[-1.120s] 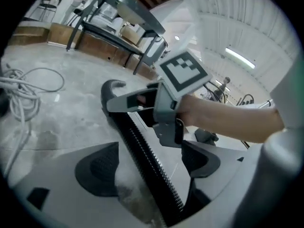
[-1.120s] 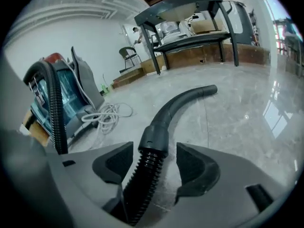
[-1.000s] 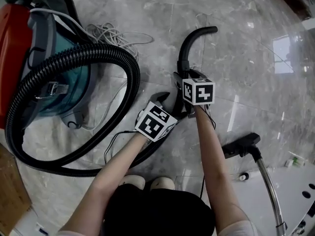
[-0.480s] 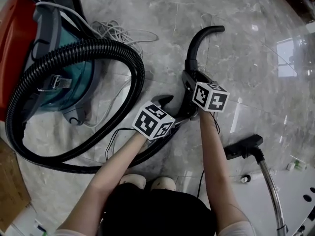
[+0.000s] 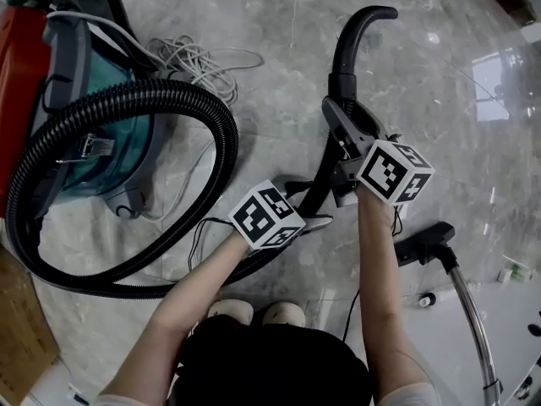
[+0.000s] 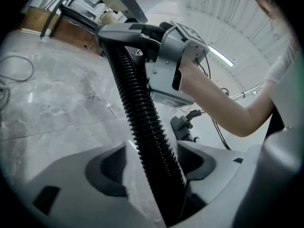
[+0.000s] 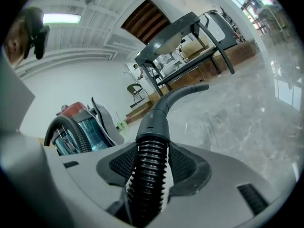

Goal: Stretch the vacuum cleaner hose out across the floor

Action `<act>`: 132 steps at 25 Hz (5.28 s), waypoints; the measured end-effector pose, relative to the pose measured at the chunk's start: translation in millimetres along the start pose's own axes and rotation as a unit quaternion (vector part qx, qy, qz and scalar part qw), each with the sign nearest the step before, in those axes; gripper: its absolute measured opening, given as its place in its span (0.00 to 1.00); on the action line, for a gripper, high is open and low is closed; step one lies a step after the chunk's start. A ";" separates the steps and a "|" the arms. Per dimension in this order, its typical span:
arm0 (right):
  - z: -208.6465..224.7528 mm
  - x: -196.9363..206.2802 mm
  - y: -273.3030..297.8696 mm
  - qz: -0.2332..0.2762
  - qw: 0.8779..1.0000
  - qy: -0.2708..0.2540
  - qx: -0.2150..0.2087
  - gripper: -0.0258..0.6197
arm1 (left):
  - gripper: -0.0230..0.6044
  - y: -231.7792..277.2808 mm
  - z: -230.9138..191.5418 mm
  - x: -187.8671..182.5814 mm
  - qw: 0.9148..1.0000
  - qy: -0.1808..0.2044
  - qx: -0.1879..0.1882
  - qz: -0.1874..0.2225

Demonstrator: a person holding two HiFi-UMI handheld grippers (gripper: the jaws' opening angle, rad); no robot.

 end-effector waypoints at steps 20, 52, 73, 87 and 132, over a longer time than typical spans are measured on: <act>-220.2 -201.0 -96.2 0.028 0.999 -0.011 -0.030 0.36 | 0.31 -172.2 171.7 -154.5 0.996 -0.041 0.024 0.081; -392.1 -383.6 -251.0 0.033 0.999 0.009 0.019 0.36 | 0.30 -317.9 398.8 -290.2 0.994 -0.033 0.075 0.074; -493.1 -443.2 -331.7 0.057 0.997 0.025 0.048 0.36 | 0.30 -402.2 507.9 -320.6 0.992 -0.013 0.100 0.073; -578.9 -471.7 -365.4 0.093 0.995 -0.001 0.019 0.36 | 0.30 -457.7 555.8 -330.9 0.990 0.020 0.085 0.110; -639.0 -377.3 -497.3 0.103 0.994 0.014 0.023 0.36 | 0.30 -461.9 683.3 -216.3 0.989 0.059 0.104 0.092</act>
Point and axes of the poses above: the fingertips, and each gripper's own axes: y forward along the fingers, z to its right, x out of its underside, the point moved 1 cm from there along -y, backward along the fingers, and after that the axes turned 5 degrees about -x, right-handed, at the moved point
